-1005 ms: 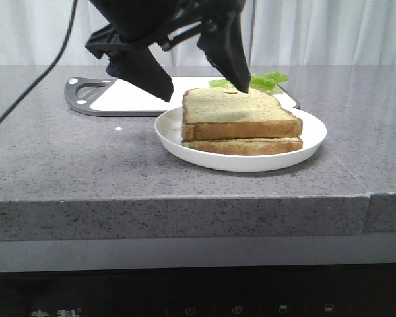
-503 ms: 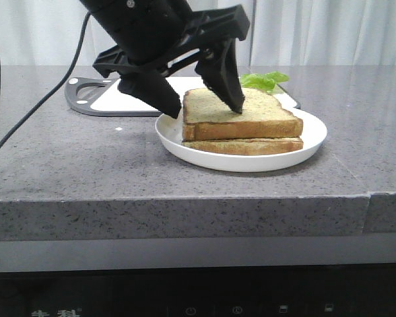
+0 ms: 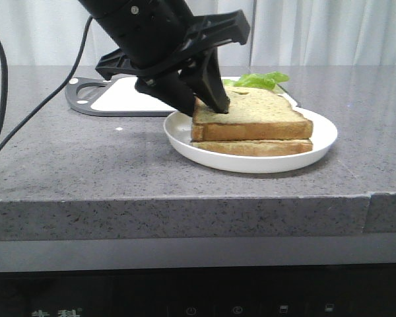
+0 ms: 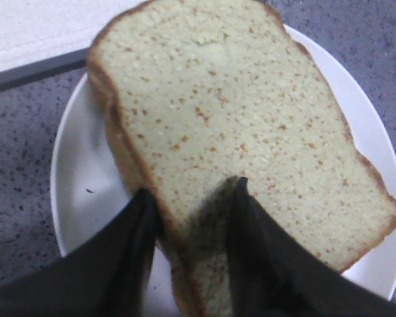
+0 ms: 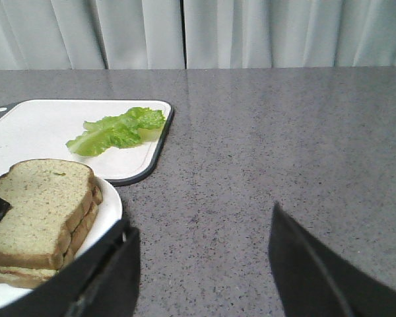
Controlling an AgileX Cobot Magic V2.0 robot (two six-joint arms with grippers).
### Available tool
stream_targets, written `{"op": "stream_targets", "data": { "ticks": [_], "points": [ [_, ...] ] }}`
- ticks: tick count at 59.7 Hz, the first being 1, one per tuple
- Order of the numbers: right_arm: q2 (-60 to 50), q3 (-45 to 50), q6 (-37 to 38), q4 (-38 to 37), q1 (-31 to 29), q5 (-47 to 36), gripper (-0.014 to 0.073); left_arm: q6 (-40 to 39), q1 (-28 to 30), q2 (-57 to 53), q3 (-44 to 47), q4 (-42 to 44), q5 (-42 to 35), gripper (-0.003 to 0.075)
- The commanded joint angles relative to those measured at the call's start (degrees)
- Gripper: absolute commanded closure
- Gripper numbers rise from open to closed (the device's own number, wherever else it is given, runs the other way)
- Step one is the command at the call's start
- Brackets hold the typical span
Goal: Left arm grabs bread, right arm adds lettuce
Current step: 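Lower the left gripper onto the top bread slice and pinch its edge, then lift the top bread slice off the plate with the left gripper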
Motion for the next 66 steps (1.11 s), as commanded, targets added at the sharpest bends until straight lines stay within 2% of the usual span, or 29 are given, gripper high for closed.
{"op": "stream_targets", "data": {
  "ticks": [1,2,22,41,53,66],
  "points": [
    [0.8,-1.9,-0.5,-0.3,-0.3,-4.3,0.014,0.0,-0.3,-2.1,-1.7,-0.7,-1.6,0.0722],
    [0.8,-1.9,-0.5,-0.3,-0.3,-4.3,0.014,0.0,-0.3,-2.1,-1.7,-0.6,-1.6,0.0741],
    [0.8,-1.9,-0.5,-0.3,-0.3,-4.3,0.014,0.0,0.2,-4.8,-1.7,0.8,-3.7,0.0741],
    [0.8,-1.9,-0.5,-0.3,-0.3,-4.3,0.014,0.0,6.7,-13.5,-1.0,4.6,-4.7,0.0741],
    [4.1,-2.2,-0.5,-0.3,-0.3,-4.4,0.014,-1.0,8.2,-23.3,6.1,11.0,-9.8,0.0741],
    [18.6,-8.5,-3.0,-0.3,1.8,-5.0,0.014,-6.3,8.2,-36.6,16.6,23.0,-16.9,0.0741]
  ]
}}
